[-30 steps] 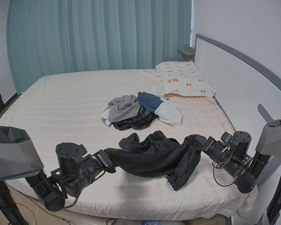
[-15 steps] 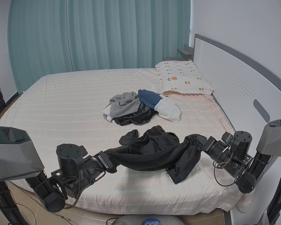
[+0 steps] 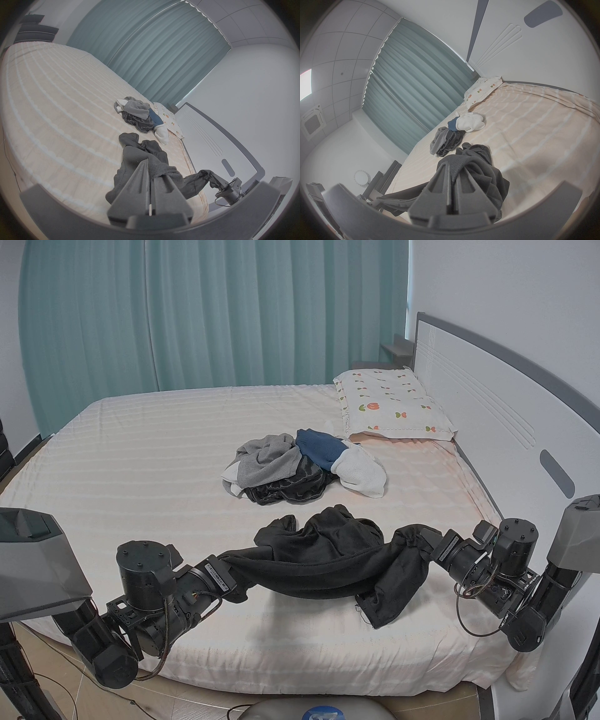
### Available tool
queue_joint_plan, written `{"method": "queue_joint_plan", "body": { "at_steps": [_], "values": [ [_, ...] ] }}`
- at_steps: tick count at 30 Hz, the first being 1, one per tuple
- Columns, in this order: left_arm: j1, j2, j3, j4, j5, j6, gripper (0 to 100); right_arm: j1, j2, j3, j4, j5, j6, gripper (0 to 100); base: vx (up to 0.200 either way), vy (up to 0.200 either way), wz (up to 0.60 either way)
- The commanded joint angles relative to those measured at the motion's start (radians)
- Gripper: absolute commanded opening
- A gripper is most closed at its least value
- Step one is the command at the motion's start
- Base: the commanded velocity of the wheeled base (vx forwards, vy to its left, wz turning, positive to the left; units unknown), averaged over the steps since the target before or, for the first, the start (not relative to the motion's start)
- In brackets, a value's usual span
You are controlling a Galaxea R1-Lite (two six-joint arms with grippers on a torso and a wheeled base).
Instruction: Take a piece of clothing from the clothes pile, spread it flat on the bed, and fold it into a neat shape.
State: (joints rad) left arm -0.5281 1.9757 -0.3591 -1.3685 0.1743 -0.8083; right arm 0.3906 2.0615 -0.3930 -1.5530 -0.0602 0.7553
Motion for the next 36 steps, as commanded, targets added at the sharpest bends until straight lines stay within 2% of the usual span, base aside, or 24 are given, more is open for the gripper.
{"method": "queue_joint_plan", "body": {
  "at_steps": [1,4,12,16,22,27,36],
  "values": [
    [0.0,-0.003,0.003,0.0,0.001,0.001,0,0.005,0.002,-0.004,-0.009,-0.01,-0.001,0,0.0,0.2,0.0],
    [0.0,0.003,0.005,-0.004,-0.001,0.003,0,0.007,0.006,-0.012,-0.009,-0.049,-0.008,0,0.0,0.2,0.0],
    [-0.001,-0.008,0.005,-0.004,0.004,0.006,0,0.013,0.008,-0.021,-0.009,-0.072,-0.056,0,0.0,0.2,0.0],
    [0.002,-0.054,0.009,-0.007,0.008,0.035,0,0.03,0.003,-0.078,-0.009,-0.102,-0.1,0,0.0,0.2,0.0],
    [0.014,-0.112,0.011,0.0,0.01,0.044,0,0.034,-0.011,-0.141,-0.007,-0.099,-0.139,0,0.0,0.2,0.0],
    [0.054,-0.133,0.042,0.0,0.041,0.037,0,0.03,-0.006,-0.245,0.027,-0.072,-0.212,0,0.0,0.2,0.0],
    [0.063,-0.123,0.058,0.002,0.076,0.034,0,0.048,0.012,-0.227,0.019,-0.102,-0.188,0,0.0,0.2,0.0]
  ]
}}
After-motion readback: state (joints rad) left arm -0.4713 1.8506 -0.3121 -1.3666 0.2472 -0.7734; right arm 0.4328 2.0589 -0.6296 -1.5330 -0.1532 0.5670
